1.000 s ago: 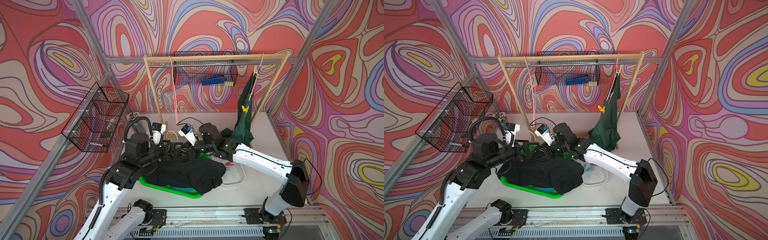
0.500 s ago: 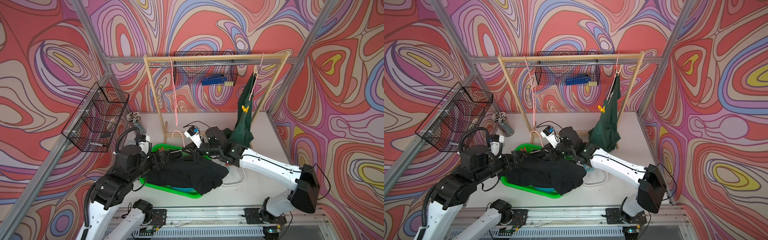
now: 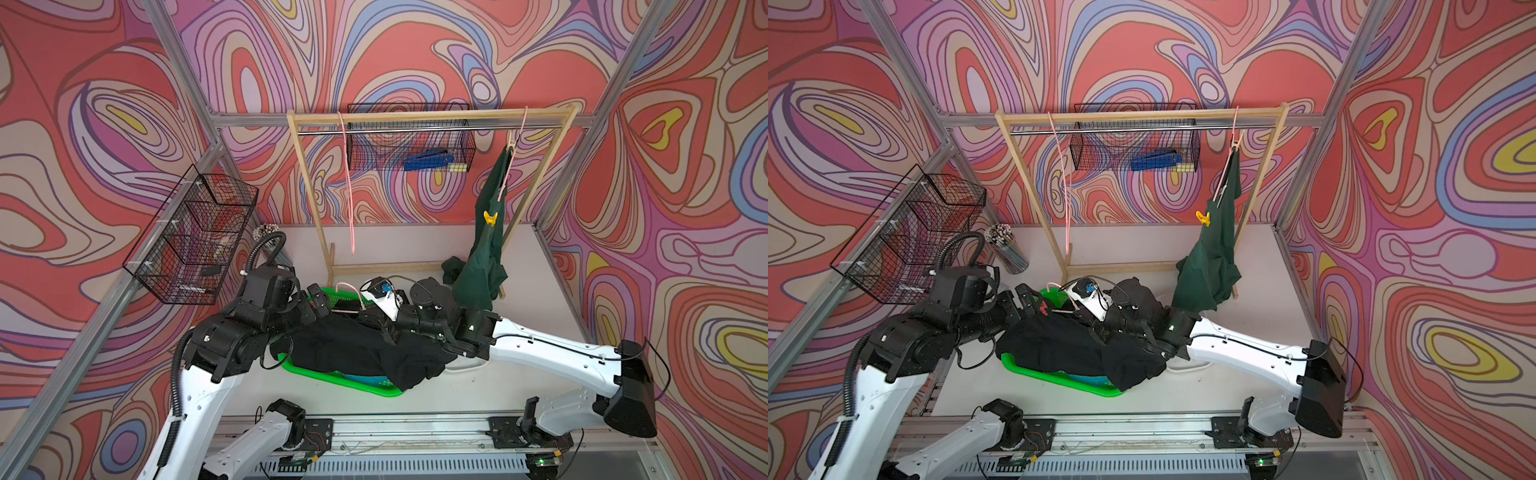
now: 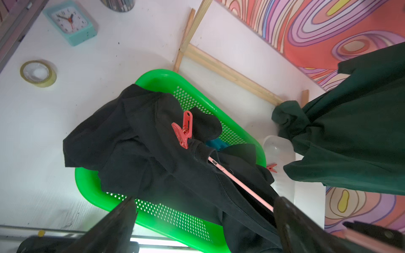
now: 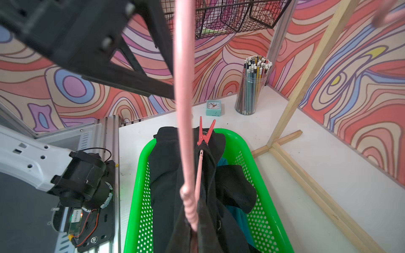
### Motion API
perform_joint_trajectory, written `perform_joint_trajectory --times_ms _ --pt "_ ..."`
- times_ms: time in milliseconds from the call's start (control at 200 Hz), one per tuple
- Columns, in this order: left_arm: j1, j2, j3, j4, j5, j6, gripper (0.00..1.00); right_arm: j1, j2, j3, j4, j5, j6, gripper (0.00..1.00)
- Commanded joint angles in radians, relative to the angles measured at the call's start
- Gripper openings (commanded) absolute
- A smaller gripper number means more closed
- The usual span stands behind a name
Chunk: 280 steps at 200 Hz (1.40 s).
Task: Remove the clothespins securing t-shirts to the hanger
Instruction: Remove the clothespin from the hanger.
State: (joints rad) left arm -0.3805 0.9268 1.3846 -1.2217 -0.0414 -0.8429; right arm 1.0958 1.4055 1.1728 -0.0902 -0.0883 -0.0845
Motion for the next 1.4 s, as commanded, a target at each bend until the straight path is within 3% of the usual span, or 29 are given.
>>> perform_joint_trajectory --times_ms 0,466,721,866,1397 --pt "0.015 0.000 -0.015 -0.068 0.014 -0.073 1.00 0.041 -0.052 -0.039 0.063 0.133 -0.080 0.00" --pt "0.194 -0.032 -0.223 0.138 0.304 -0.227 0.97 0.200 -0.065 -0.159 0.231 0.361 -0.234 0.00" --pt "0.275 0.020 -0.240 0.189 0.349 -0.225 0.95 0.273 0.008 -0.134 0.244 0.485 -0.327 0.00" --pt "0.300 0.030 -0.265 0.213 0.390 -0.229 0.87 0.303 0.038 -0.128 0.266 0.534 -0.370 0.00" --pt "0.398 0.035 -0.363 0.221 0.469 -0.185 0.75 0.314 0.014 -0.158 0.307 0.536 -0.372 0.00"
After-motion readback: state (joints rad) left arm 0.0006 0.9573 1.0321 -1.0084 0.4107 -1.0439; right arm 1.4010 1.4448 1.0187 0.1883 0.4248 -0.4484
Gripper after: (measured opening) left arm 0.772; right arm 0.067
